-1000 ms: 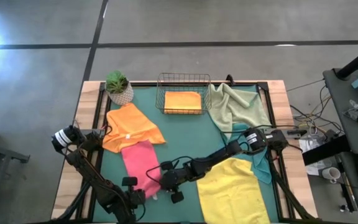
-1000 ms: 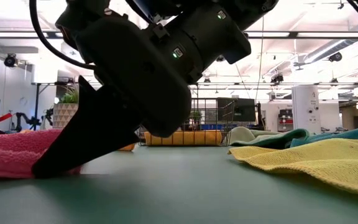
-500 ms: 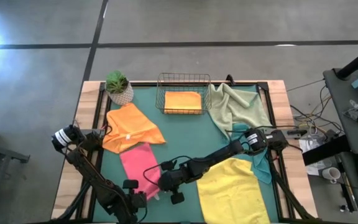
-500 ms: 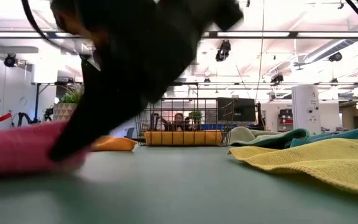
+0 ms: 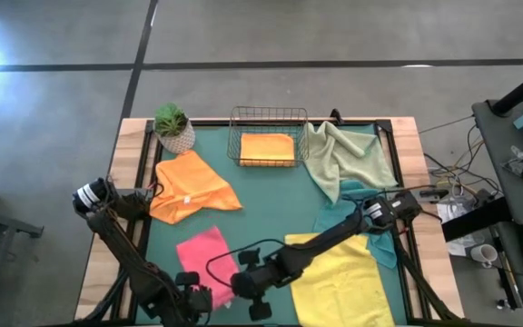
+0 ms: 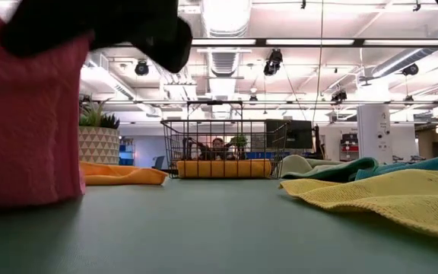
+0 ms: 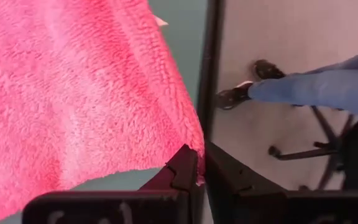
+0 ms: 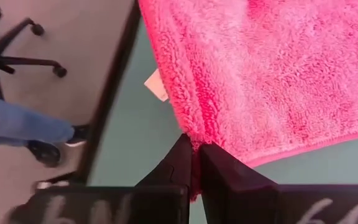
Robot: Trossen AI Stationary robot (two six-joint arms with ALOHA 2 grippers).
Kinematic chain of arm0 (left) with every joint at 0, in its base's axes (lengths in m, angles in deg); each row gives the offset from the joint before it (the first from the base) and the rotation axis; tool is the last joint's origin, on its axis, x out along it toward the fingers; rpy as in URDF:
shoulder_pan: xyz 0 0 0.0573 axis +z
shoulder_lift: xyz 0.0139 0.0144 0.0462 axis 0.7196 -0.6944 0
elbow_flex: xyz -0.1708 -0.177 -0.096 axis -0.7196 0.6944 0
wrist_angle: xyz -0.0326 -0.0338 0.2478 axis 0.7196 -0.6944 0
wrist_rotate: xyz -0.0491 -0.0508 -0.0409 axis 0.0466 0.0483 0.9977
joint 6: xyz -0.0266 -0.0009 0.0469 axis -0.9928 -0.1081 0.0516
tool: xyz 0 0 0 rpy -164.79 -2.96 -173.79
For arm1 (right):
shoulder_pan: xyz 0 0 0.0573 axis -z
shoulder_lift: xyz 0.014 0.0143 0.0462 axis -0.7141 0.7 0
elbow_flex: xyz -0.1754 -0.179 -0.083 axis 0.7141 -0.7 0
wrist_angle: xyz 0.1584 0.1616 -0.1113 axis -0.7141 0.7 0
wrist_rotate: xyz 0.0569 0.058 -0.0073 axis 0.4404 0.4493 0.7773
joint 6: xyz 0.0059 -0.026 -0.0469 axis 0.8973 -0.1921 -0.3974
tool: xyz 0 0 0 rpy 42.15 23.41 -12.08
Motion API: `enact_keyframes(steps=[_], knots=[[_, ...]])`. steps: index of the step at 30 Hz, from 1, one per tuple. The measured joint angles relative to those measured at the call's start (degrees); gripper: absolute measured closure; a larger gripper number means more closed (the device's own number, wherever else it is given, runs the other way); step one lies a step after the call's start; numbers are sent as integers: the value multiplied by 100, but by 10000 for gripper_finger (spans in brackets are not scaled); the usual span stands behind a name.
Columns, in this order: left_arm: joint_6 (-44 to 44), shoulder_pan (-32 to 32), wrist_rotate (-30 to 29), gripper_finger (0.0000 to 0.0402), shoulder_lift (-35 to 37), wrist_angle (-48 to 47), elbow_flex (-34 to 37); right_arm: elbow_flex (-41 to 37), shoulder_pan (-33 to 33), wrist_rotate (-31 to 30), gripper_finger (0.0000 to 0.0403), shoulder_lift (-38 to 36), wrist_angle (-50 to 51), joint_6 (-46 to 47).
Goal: Fold microfiber towels
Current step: Fold the pink microfiber towel
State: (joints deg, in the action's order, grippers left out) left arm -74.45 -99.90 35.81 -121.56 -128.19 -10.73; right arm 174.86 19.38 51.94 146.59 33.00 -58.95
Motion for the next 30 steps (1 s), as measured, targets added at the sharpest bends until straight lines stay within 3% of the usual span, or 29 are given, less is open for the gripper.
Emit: enact_keyframes(steps=[13,25,30], knots=[[-850,-158,21,392,0,-167,-158,35,-304,-363,394,0,-36,572],[-1718,-60,-538,392,184,-2711,-111,65,595,-581,394,-7,26,-82],[-1750,136,-533,392,195,-3188,-49,58,908,-566,394,-7,7,-406]])
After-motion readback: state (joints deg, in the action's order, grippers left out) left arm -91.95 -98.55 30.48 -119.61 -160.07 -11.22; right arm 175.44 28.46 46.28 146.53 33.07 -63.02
